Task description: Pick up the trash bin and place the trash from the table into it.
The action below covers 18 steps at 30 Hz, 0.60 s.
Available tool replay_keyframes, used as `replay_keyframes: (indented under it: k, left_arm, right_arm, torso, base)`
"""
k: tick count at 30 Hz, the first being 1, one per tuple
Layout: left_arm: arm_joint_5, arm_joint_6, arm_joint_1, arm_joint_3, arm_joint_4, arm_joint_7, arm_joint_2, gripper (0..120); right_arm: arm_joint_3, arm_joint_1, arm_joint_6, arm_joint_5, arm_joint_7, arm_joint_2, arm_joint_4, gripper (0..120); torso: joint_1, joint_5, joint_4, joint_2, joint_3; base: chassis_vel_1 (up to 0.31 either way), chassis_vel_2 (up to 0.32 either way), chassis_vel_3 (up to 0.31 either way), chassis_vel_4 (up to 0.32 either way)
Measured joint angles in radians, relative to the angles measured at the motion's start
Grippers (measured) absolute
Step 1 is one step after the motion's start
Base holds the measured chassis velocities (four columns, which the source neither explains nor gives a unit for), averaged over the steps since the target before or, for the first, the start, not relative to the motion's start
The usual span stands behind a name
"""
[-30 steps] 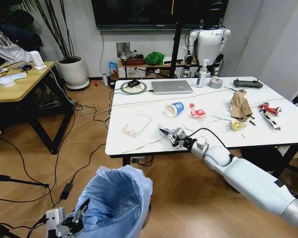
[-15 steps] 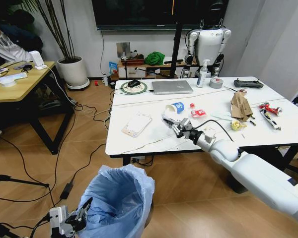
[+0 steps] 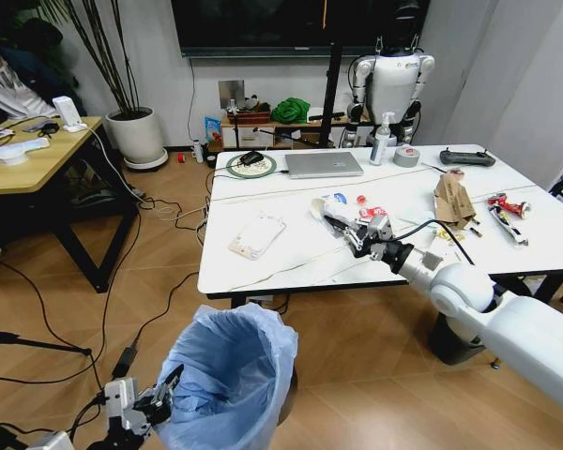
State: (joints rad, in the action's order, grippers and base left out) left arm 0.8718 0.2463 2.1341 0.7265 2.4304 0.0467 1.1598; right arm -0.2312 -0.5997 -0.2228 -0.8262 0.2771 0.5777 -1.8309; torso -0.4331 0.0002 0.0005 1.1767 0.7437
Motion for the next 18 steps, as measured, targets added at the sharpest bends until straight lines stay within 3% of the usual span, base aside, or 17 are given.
replay_keyframes:
  k: [5, 10, 18]
  left_arm:
    - [0.014, -0.001, -0.059, -0.046, -0.029, -0.006, -0.013, 0]
    - [0.018, -0.001, -0.077, -0.068, -0.040, -0.012, -0.012, 0]
    - [0.022, 0.003, -0.065, -0.055, -0.048, -0.035, -0.012, 0]
  right_arm:
    - [-0.083, 0.021, 0.011, -0.078, -0.027, -0.138, -0.212, 0]
    - [-0.148, 0.072, 0.017, -0.102, -0.027, -0.158, -0.314, 0]
    - [-0.252, 0.187, 0.067, -0.136, 0.013, -0.112, -0.401, 0]
  torso:
    - [0.000, -0.0006, -0.0006, 0.000, 0.000]
    - [0.000, -0.0001, -0.0004, 0.000, 0.000]
    - [0.000, -0.0004, -0.0006, 0.000, 0.000]
  base:
    - [0.000, 0.000, 0.000, 0.000]
    - [0.000, 0.000, 0.000, 0.000]
    - [0.000, 0.000, 0.000, 0.000]
